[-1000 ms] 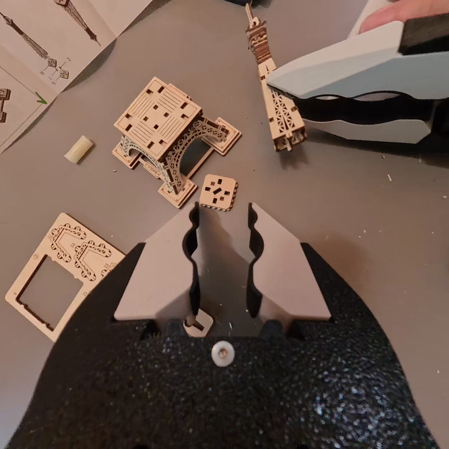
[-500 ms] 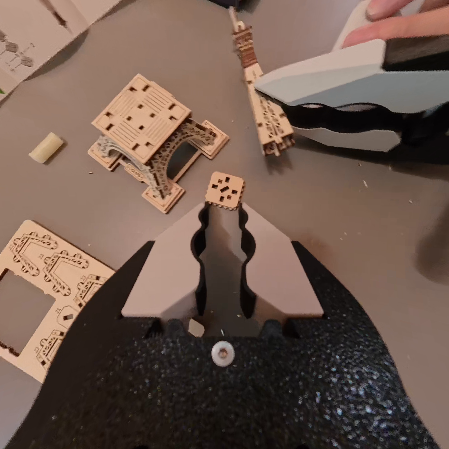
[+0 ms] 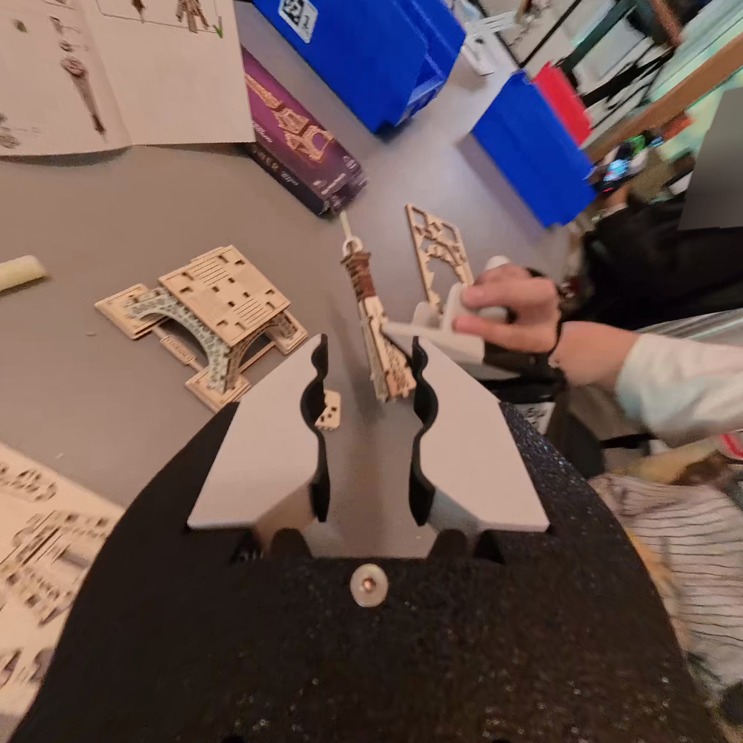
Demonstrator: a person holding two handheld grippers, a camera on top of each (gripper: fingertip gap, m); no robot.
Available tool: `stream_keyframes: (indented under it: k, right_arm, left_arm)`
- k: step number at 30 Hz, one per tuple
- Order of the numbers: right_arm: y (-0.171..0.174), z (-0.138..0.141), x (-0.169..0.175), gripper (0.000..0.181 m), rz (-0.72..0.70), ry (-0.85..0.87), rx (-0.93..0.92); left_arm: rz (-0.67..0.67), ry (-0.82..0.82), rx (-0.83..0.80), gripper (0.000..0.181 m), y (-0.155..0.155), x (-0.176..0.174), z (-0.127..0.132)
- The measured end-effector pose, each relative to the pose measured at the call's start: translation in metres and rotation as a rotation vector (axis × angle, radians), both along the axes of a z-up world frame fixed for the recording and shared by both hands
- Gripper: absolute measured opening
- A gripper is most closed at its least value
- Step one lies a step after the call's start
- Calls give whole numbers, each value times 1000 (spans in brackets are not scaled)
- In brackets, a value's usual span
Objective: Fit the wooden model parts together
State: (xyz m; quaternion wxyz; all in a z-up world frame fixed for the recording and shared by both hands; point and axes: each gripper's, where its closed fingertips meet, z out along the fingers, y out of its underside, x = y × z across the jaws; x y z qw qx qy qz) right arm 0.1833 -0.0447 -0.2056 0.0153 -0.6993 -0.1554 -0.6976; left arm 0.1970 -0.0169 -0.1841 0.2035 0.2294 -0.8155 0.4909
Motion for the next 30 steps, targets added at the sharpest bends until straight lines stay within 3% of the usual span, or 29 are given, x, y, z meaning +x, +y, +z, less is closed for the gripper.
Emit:
stream_keyframes:
  k: [8,12,17,26,30]
  right_arm:
    - [15,1,-3,13,60,-44,-45]
    - [17,-3,0,13,48,-34,-77]
    - [17,-7,6,13,18,2,-82]
    - [20,-10,11,13,8,34,-98]
    - [18,-9,12,13,-4,39,-87]
  left_arm:
    - [-191,275,233,47,-28,-9,-20]
    - [-208,250,382,43,-34,-10,-32]
    - [-218,144,546,25,-34,-9,-44]
    - [-209,-52,729,25,-29,-3,-47]
    - [-252,-99,731,13,-34,-7,-45]
